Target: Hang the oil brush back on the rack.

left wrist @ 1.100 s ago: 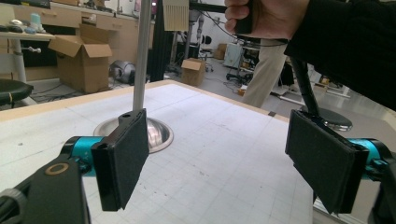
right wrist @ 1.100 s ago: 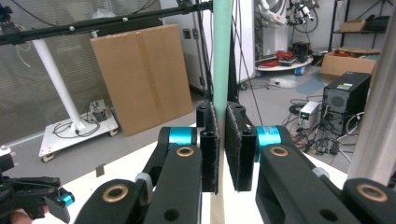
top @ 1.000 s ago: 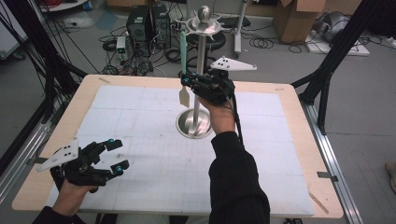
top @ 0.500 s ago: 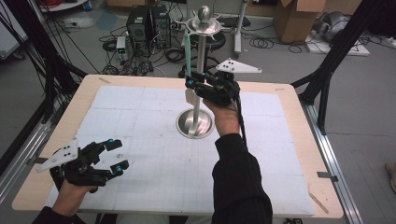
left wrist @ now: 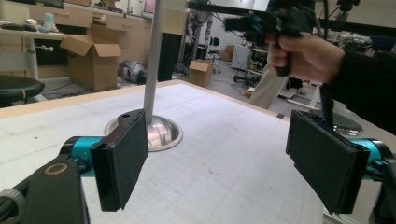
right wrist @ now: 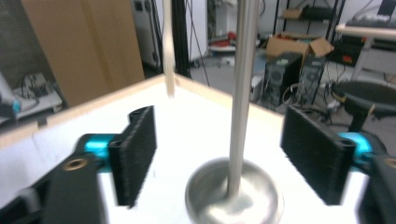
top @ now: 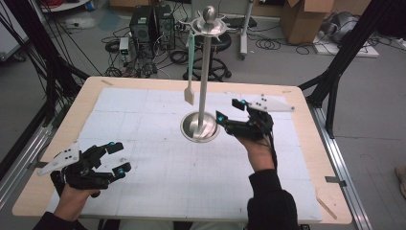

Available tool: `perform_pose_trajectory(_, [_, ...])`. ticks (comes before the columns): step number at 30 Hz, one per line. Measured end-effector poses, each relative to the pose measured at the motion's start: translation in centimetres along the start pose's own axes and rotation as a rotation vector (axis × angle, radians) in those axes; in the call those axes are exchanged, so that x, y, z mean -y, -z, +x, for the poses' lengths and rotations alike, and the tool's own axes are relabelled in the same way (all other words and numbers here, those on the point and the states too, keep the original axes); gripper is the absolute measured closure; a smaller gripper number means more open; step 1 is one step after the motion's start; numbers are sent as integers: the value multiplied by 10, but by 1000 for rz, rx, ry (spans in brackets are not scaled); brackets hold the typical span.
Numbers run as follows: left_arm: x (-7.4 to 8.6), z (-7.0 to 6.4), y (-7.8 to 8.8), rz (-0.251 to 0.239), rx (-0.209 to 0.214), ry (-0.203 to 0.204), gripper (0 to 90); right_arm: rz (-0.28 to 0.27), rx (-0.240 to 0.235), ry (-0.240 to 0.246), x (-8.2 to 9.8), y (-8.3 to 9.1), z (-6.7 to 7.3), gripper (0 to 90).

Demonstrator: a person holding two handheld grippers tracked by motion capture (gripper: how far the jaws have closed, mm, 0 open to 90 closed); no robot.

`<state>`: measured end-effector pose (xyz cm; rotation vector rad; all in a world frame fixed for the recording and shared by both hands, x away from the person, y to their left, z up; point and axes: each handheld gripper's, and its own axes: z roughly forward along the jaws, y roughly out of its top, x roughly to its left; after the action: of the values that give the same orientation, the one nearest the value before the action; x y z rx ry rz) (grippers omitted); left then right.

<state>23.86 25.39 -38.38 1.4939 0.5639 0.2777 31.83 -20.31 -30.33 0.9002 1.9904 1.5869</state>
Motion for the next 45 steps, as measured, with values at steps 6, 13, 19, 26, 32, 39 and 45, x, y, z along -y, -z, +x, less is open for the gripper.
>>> perform_pose_trajectory(6, [2, 2, 0, 10, -18, -5, 204, 26, 46, 51, 52, 42, 7, 157])
perform_pose_trajectory(13, [5, 3, -1, 15, -51, -4, 174, 52, 87, 64, 104, 85, 8, 157])
perform_pose_trajectory(19, [8, 3, -2, 9, -59, -14, 165, 28, 122, 52, 120, 108, 4, 157])
perform_pose_trajectory(26, [8, 3, -1, 7, -62, -19, 165, 21, 145, 55, 123, 120, 4, 157])
perform_pose_trajectory(32, [9, 3, 0, 9, -66, -25, 165, 26, 141, 54, 123, 118, 6, 157])
perform_pose_trajectory(39, [11, 1, 0, 18, -64, -28, 165, 24, 136, 58, 122, 116, 8, 158])
perform_pose_trajectory(45, [11, 2, -1, 19, -67, -29, 166, 36, 127, 62, 123, 111, 9, 158])
